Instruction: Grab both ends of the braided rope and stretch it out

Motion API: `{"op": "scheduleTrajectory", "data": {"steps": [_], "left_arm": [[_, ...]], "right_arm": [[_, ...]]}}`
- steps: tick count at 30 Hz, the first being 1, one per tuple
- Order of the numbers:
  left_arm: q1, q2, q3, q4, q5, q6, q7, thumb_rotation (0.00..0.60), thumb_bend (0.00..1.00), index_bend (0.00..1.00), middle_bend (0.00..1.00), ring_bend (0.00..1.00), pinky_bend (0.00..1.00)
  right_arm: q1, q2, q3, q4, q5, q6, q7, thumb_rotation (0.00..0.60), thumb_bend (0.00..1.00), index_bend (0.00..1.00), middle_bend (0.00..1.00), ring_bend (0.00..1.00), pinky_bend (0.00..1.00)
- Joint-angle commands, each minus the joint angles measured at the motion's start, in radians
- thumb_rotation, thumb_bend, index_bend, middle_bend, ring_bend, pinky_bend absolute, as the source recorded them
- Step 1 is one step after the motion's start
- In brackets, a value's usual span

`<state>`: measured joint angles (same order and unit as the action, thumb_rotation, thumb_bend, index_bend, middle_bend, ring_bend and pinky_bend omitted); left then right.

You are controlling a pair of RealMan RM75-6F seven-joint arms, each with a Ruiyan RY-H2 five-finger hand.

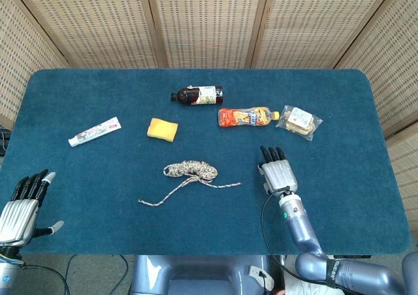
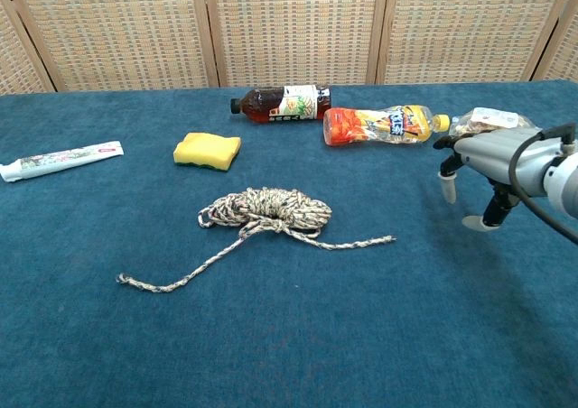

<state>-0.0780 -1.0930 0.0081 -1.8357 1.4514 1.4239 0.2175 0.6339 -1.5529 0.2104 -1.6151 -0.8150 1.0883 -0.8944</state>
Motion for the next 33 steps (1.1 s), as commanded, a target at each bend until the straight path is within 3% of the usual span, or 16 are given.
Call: {"op": "scheduleTrajectory", "data": {"steps": [1, 19, 33], "left_arm": [[0.000, -0.001, 0.001, -0.001, 0.002, 0.001, 0.003, 0.600, 0.00, 0.00, 0.00, 0.00, 0.00], [-0.003, -0.014, -0.005, 0.000, -0.016, -0.002, 0.030, 0.600, 0.00, 0.00, 0.00, 0.00, 0.00], [-0.001, -0.024, -0.002, -0.008, -0.017, 0.001, 0.057, 0.600, 0.00, 0.00, 0.00, 0.00, 0.00]], "right_arm": [[0.009, 0.018, 0.000, -0.015, -0.009, 0.001, 0.029, 0.600, 0.30, 0.44, 0.00, 0.00, 0.00], [0.045, -0.135, -0.016, 0.151, -0.081, -0.066, 0.243, 0.600, 0.30, 0.48, 0.00, 0.00, 0.00], [0.048, -0.193, -0.018, 0.246, -0.089, -0.103, 0.351, 0.600, 0.31, 0.49, 0.00, 0.00, 0.00]]}}
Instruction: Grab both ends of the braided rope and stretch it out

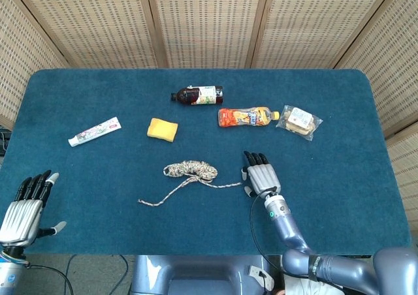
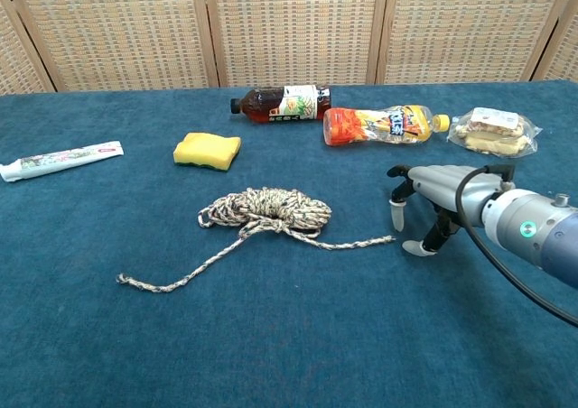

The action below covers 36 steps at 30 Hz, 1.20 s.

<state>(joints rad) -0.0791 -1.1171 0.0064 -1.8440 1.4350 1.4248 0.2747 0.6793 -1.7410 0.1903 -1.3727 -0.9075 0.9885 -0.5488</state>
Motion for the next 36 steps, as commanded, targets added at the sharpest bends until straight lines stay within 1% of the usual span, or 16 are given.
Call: {"op": "scheduleTrajectory", "data": {"steps": [1, 12, 20, 29, 31, 36], "left_arm": [[0.000, 0.000, -0.001, 0.000, -0.001, 0.000, 0.000, 0.600, 0.00, 0.00, 0.00, 0.00, 0.00], [-0.001, 0.000, -0.001, 0.002, -0.002, -0.001, -0.004, 0.600, 0.00, 0.00, 0.00, 0.00, 0.00], [-0.002, 0.000, -0.001, 0.003, -0.002, -0.002, -0.005, 0.600, 0.00, 0.00, 0.00, 0.00, 0.00], [-0.003, 0.002, 0.000, 0.004, -0.002, -0.005, -0.007, 0.600, 0.00, 0.00, 0.00, 0.00, 0.00], [-0.003, 0.003, -0.001, 0.003, -0.002, -0.004, -0.008, 0.600, 0.00, 0.00, 0.00, 0.00, 0.00], [-0.003, 0.002, 0.000, 0.004, -0.002, -0.005, -0.010, 0.600, 0.00, 0.00, 0.00, 0.00, 0.00]], "right_arm": [[0.003, -0.007, 0.002, 0.004, 0.005, -0.005, 0.007, 0.600, 0.32, 0.49, 0.00, 0.00, 0.00], [0.013, -0.028, 0.004, 0.013, 0.018, -0.008, 0.014, 0.600, 0.36, 0.50, 0.00, 0.00, 0.00], [0.024, -0.034, 0.013, 0.001, 0.037, -0.011, 0.008, 0.600, 0.36, 0.51, 0.00, 0.00, 0.00], [0.036, -0.042, 0.005, -0.001, 0.058, -0.007, -0.021, 0.600, 0.36, 0.51, 0.00, 0.00, 0.00], [0.037, -0.045, 0.004, 0.001, 0.057, -0.005, -0.021, 0.600, 0.36, 0.52, 0.00, 0.00, 0.00], [0.040, -0.053, 0.001, 0.009, 0.053, -0.002, -0.020, 0.600, 0.39, 0.59, 0.00, 0.00, 0.00]]}}
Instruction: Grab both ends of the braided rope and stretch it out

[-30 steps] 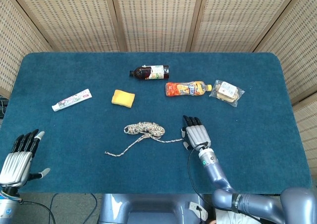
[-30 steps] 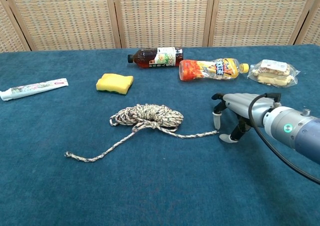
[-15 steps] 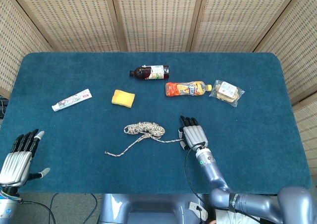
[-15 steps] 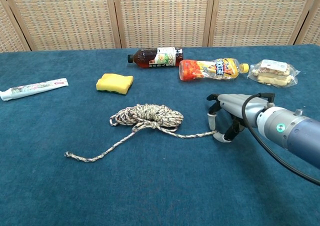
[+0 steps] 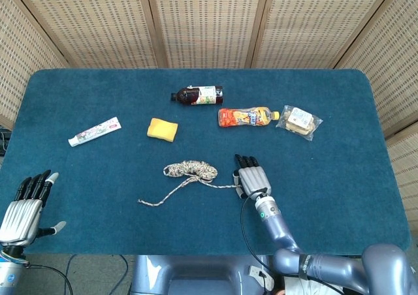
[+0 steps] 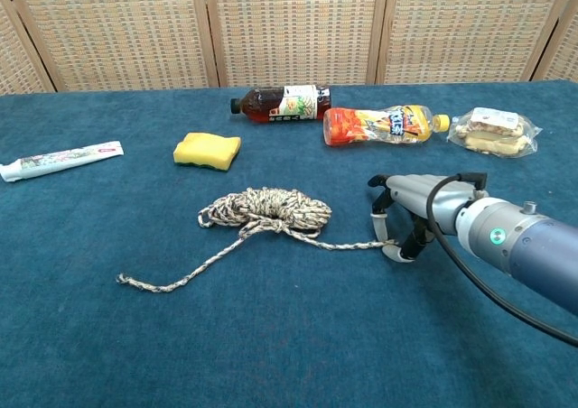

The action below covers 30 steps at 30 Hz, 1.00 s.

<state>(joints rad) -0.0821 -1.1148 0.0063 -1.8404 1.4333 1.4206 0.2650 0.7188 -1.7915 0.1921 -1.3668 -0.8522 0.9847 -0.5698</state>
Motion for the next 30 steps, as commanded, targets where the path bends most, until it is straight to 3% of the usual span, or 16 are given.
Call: {"op": "scheduleTrajectory", "data": {"steps": [1, 18, 24, 30], "left_arm": [[-0.001, 0.000, 0.000, 0.000, 0.000, -0.001, 0.000, 0.600, 0.00, 0.00, 0.00, 0.00, 0.00], [-0.010, -0.021, -0.002, 0.010, 0.009, -0.004, 0.022, 0.600, 0.00, 0.00, 0.00, 0.00, 0.00], [-0.049, -0.050, -0.009, 0.029, 0.039, -0.040, 0.077, 0.600, 0.00, 0.00, 0.00, 0.00, 0.00], [-0.119, -0.086, -0.037, 0.039, -0.002, -0.146, 0.072, 0.600, 0.00, 0.18, 0.00, 0.00, 0.00]], "right_arm": [[0.001, -0.004, -0.002, 0.004, -0.003, 0.002, 0.001, 0.600, 0.40, 0.60, 0.00, 0.00, 0.00], [0.001, -0.008, -0.012, -0.001, -0.032, 0.013, 0.015, 0.600, 0.55, 0.65, 0.00, 0.00, 0.00], [-0.002, -0.001, -0.016, -0.011, -0.038, 0.019, 0.011, 0.600, 0.55, 0.66, 0.00, 0.00, 0.00], [-0.004, 0.001, -0.019, -0.018, -0.046, 0.027, 0.008, 0.600, 0.55, 0.66, 0.00, 0.00, 0.00]]}}
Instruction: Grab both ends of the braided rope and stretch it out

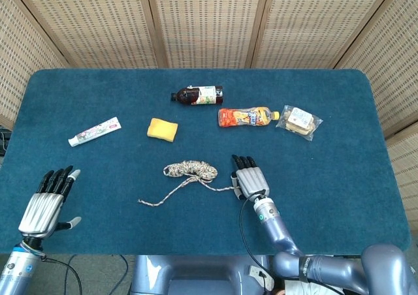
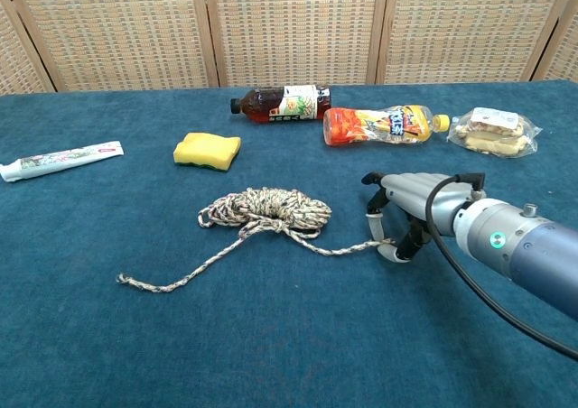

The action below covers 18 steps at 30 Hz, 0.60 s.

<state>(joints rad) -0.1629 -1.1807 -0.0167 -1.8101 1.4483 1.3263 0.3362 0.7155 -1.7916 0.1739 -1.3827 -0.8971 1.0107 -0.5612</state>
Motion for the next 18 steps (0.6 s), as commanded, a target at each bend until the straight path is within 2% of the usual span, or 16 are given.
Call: {"op": "scheduleTrajectory", "data": {"steps": [1, 5, 10, 14, 18], "left_arm": [[-0.053, -0.028, -0.016, 0.016, -0.015, -0.071, 0.003, 0.600, 0.00, 0.22, 0.00, 0.00, 0.00], [-0.120, -0.074, -0.023, 0.064, 0.001, -0.157, -0.004, 0.600, 0.07, 0.33, 0.00, 0.00, 0.00], [-0.196, -0.141, -0.034, 0.134, 0.019, -0.240, -0.008, 0.600, 0.14, 0.42, 0.00, 0.00, 0.00], [-0.235, -0.177, -0.039, 0.174, 0.010, -0.285, 0.001, 0.600, 0.16, 0.44, 0.00, 0.00, 0.00], [-0.277, -0.227, -0.042, 0.226, 0.022, -0.321, -0.017, 0.600, 0.24, 0.46, 0.00, 0.00, 0.00]], "right_arm": [[-0.001, 0.001, -0.001, -0.004, -0.001, 0.002, -0.002, 0.600, 0.55, 0.66, 0.00, 0.00, 0.00], [0.000, 0.003, 0.000, -0.011, 0.000, 0.005, -0.007, 0.600, 0.55, 0.66, 0.00, 0.00, 0.00], [0.000, 0.006, 0.000, -0.019, 0.005, 0.008, -0.016, 0.600, 0.55, 0.66, 0.00, 0.00, 0.00], [0.001, 0.005, 0.000, -0.018, 0.011, 0.007, -0.021, 0.600, 0.55, 0.66, 0.00, 0.00, 0.00], [0.003, 0.004, 0.000, -0.018, 0.015, 0.006, -0.026, 0.600, 0.56, 0.66, 0.00, 0.00, 0.00]]}}
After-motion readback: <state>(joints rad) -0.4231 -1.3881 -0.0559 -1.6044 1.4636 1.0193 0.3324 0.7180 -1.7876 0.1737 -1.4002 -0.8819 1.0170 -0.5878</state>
